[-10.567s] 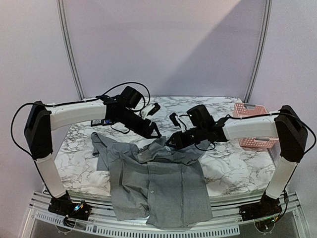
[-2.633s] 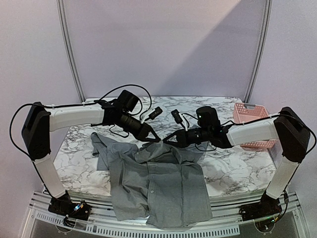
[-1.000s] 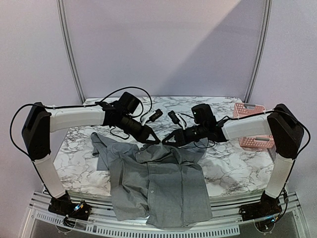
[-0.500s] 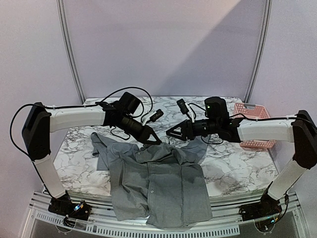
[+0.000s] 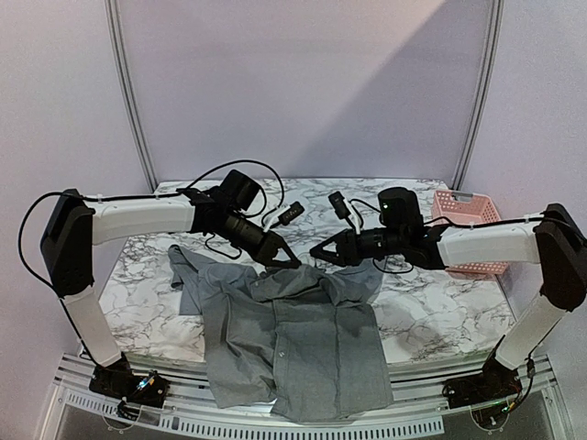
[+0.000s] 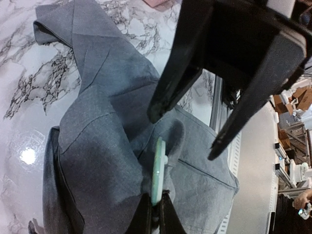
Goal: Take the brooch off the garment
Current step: Pass from the left arm to the right
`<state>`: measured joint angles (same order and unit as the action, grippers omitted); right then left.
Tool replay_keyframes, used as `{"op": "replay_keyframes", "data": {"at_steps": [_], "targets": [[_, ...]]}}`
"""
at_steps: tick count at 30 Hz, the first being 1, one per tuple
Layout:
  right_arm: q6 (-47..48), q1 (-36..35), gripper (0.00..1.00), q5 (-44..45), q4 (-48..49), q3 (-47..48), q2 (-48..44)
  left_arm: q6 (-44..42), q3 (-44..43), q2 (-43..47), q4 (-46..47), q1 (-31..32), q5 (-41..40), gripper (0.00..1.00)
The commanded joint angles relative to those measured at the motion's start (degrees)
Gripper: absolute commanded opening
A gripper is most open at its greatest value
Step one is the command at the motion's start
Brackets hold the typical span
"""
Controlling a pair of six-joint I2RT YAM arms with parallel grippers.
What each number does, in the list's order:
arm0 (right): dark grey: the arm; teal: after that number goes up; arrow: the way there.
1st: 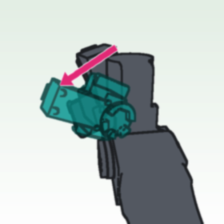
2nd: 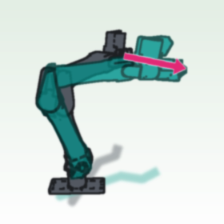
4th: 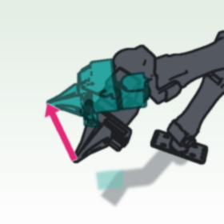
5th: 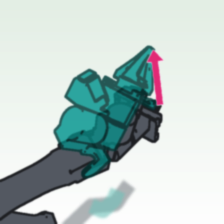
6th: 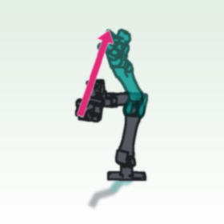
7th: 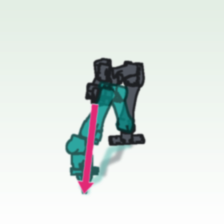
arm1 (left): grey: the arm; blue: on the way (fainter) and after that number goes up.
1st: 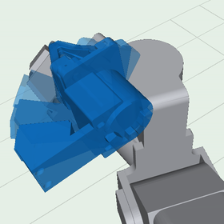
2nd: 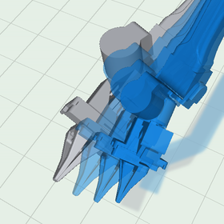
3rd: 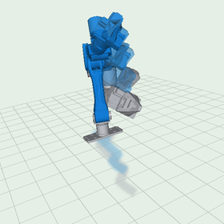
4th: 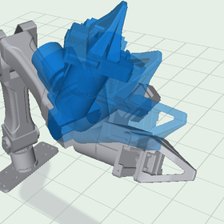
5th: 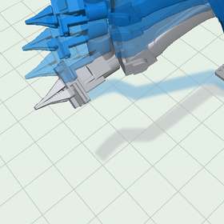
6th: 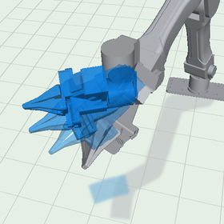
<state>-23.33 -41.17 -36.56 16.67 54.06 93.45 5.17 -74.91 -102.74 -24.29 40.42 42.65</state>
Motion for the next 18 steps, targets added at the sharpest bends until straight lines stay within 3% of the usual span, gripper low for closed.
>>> {"op": "replay_keyframes", "data": {"at_steps": [1, 9, 18], "targets": [[-0.25, 0.37, 0.35, -0.53, 1.41, -0.74, 1.89, -1.46, -0.85, 0.72, 0.76, -0.43, 2.60, 0.00], [-0.41, 0.38, 0.34, -1.99, 1.88, -0.85, 3.44, -1.43, -0.92, 0.75, 0.72, -0.43, 2.18, 0.00], [-0.74, 0.35, 0.25, -2.88, 2.53, -0.98, 4.90, -1.30, -0.80, 1.10, 0.72, -0.43, 1.03, 0.00]]}}
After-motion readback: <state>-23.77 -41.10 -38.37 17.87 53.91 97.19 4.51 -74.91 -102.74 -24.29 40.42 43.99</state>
